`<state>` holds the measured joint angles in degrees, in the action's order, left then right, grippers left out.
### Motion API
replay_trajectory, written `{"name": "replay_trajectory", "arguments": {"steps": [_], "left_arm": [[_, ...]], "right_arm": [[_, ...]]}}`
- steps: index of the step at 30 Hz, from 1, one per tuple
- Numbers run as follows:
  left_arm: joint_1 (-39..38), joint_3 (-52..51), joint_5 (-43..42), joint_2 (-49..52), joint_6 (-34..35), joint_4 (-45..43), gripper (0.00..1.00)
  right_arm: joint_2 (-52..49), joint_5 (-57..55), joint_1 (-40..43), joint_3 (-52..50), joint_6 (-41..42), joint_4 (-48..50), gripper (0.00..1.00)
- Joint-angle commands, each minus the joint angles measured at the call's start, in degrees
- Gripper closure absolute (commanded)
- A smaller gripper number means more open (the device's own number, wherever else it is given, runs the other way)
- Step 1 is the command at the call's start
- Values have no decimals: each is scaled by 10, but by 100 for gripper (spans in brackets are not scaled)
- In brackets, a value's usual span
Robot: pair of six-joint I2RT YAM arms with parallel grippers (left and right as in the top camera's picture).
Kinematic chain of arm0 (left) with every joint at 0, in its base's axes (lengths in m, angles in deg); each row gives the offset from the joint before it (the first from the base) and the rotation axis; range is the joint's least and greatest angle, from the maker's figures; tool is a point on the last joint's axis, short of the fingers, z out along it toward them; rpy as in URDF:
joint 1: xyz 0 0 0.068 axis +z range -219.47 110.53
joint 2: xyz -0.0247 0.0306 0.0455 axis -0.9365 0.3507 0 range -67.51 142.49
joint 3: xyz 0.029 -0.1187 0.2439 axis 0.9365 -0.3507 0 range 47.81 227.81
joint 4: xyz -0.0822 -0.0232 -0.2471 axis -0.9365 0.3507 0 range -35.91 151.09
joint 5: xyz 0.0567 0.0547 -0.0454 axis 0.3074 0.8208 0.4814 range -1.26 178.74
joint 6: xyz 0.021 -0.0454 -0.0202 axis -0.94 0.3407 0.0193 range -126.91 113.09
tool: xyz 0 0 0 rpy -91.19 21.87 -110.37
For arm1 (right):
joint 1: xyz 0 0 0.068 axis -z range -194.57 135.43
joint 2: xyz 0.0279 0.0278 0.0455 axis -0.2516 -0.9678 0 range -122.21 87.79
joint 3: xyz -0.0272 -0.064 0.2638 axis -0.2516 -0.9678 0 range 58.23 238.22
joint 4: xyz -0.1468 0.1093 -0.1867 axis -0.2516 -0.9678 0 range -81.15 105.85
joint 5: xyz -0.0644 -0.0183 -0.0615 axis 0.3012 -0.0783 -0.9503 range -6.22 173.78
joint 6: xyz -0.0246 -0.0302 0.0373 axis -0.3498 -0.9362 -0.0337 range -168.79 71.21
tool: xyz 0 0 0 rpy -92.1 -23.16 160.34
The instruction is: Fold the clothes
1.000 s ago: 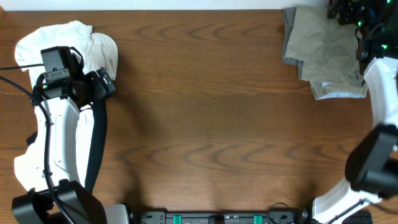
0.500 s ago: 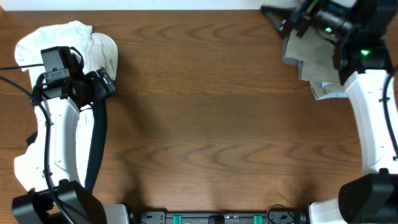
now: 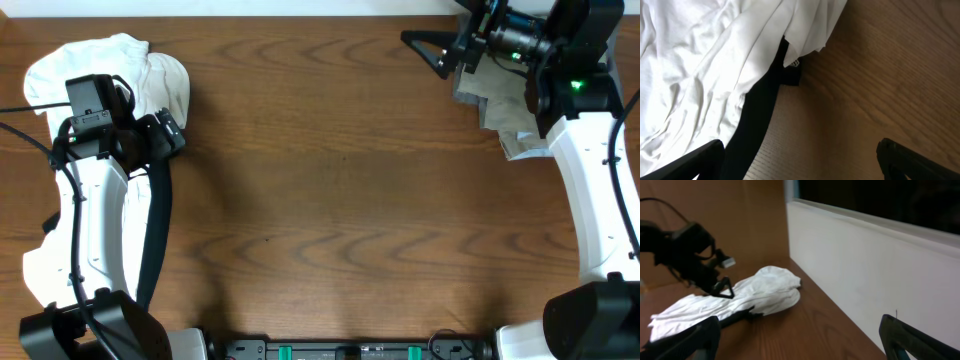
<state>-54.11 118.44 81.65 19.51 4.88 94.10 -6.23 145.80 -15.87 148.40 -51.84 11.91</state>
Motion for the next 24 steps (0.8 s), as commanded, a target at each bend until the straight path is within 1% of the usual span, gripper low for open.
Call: {"name": "replay_trajectory", "arguments": {"steps": [1, 3, 4, 7, 10, 13, 15, 24], "left_arm": [[0, -5, 3, 7, -1, 0, 2], [-1, -5, 3, 6, -1, 0, 2], [-1, -5, 3, 6, -1, 0, 2], [-1, -5, 3, 6, -1, 0, 2], [-1, -5, 3, 6, -1, 0, 2], [0, -5, 3, 7, -1, 0, 2], [-1, -5, 3, 7, -1, 0, 2], [0, -5, 3, 6, -1, 0, 2]], "right_arm": [[17, -102, 3, 0, -2, -52, 1], [35, -206, -9, 0, -2, -121, 1], [50, -281, -23, -2, -2, -159, 1], [93, -412, -56, -21, -3, -203, 1], [155, -483, -69, -68, -3, -205, 1], [225, -503, -67, -147, -5, -169, 1], [278, -502, -60, -216, -13, -127, 1], [530, -501, -13, -584, -13, 85, 1]]}}
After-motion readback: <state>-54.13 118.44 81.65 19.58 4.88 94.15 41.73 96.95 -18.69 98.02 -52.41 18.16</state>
